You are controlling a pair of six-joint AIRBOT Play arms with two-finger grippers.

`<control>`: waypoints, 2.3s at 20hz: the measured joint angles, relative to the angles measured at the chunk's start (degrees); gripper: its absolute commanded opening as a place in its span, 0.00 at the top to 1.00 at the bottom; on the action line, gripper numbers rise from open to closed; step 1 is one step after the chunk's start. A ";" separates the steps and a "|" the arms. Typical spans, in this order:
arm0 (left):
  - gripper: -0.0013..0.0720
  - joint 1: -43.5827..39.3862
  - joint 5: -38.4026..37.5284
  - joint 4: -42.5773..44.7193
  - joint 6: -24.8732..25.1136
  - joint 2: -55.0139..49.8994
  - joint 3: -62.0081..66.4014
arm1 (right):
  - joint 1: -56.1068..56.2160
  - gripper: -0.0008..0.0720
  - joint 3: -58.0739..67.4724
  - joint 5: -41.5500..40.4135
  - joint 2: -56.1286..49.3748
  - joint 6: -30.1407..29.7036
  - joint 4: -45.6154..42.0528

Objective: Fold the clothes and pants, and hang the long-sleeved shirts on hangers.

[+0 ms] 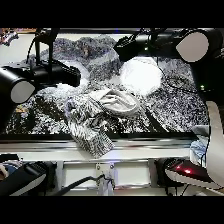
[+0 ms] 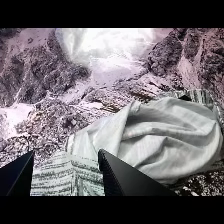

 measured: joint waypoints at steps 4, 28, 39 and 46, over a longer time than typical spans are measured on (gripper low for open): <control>0.43 0.00 -0.02 0.02 0.00 0.00 0.00 | 0.00 0.39 0.00 0.00 0.00 0.00 0.00; 0.43 0.00 0.00 0.00 0.00 0.00 0.00 | 0.02 0.39 0.00 -1.92 0.00 0.00 0.35; 0.11 2.97 0.20 -2.40 -4.31 -12.11 -0.09 | -3.28 0.37 -6.25 9.99 -0.44 9.20 -9.60; 0.12 14.99 1.38 -32.39 -0.52 -31.19 -0.11 | -7.96 0.38 -23.34 9.88 -0.48 10.49 -10.01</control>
